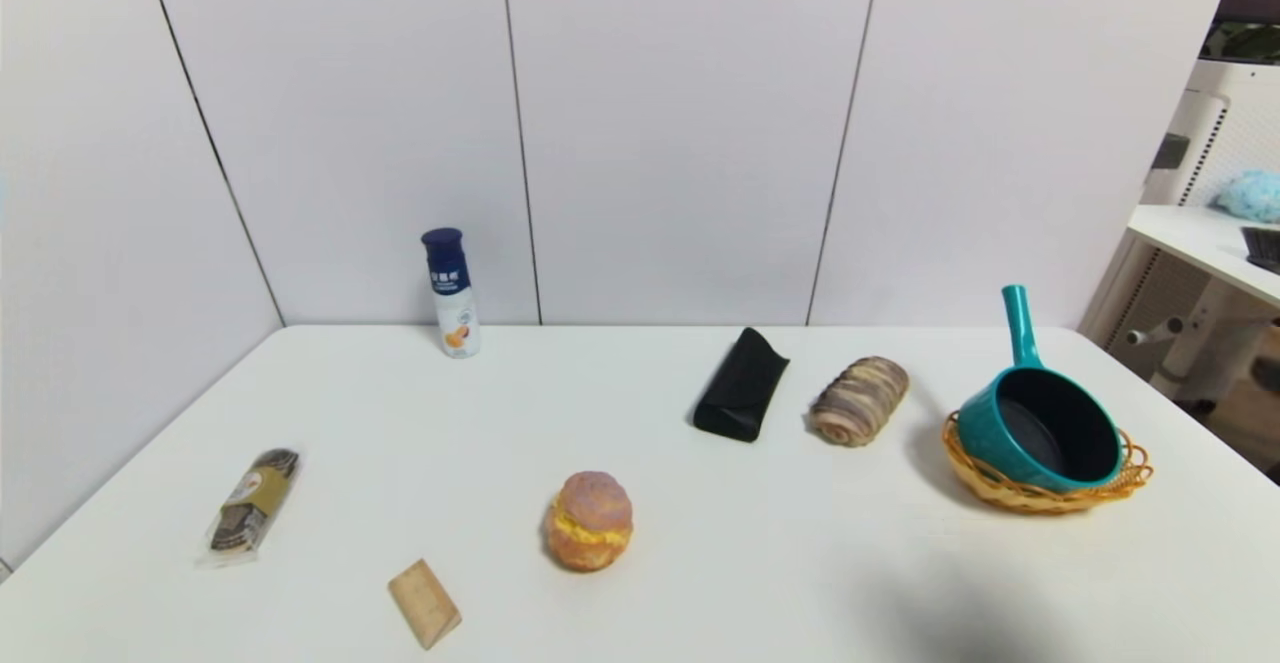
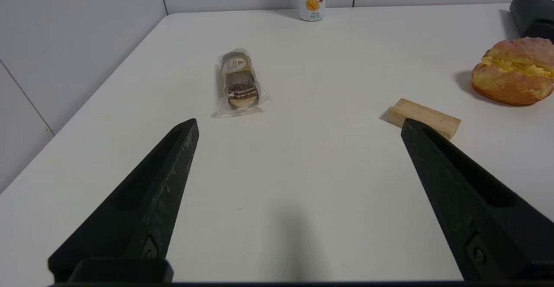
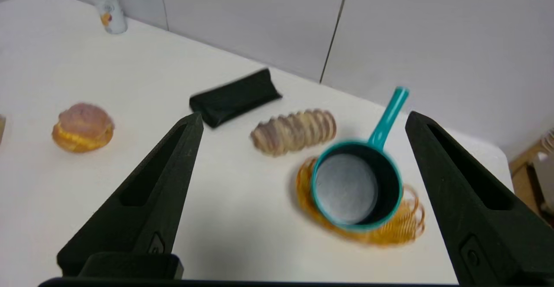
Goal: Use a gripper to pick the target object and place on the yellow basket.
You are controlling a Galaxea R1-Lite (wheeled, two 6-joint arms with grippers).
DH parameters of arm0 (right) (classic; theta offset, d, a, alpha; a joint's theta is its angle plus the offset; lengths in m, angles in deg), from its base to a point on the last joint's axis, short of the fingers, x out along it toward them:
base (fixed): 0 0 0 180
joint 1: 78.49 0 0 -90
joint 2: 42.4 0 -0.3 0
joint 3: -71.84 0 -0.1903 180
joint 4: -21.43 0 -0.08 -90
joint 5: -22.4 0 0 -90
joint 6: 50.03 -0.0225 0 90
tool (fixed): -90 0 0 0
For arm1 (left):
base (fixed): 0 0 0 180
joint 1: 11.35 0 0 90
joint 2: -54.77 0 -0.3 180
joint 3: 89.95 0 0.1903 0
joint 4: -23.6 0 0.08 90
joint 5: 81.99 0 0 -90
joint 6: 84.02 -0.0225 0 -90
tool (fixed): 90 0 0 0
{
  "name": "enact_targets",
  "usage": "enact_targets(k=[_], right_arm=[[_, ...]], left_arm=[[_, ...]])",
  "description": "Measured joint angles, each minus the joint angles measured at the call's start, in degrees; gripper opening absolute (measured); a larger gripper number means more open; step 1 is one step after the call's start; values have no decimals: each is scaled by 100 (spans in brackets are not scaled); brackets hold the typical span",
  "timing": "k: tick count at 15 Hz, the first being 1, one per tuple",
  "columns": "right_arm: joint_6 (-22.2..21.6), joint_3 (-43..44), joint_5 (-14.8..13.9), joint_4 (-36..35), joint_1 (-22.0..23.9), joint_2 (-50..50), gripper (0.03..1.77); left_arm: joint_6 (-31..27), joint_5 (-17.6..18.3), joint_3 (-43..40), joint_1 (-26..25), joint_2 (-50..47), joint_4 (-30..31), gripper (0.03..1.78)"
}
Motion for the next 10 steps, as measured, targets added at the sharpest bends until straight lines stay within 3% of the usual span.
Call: enact_targets(k=[3, 4, 5, 6, 7, 9, 10], right_arm=[[6, -1174, -2277, 877, -594, 1375, 165], [-9, -1552, -2873, 1031, -708, 1819, 166], [-22, -1899, -3273, 1123, -805, 2269, 167], [-38, -2180, -3334, 1206, -870, 2626, 167], [-60, -2356, -3155, 1230, -901, 2932, 167], [-74, -2717, -2321, 1237, -879, 3504, 168], [-72, -2957, -2082, 1243, -855, 3751, 169]], left_arm=[[1, 2, 0, -2, 0, -2, 169], [1, 2, 0, -2, 0, 0, 169], [1, 2, 0, 0, 0, 0, 169], [1, 0, -2, 0, 0, 0, 169], [1, 2, -2, -2, 0, 0, 169], [1, 0, -2, 0, 0, 0, 169], [1, 2, -2, 0, 0, 0, 169]])
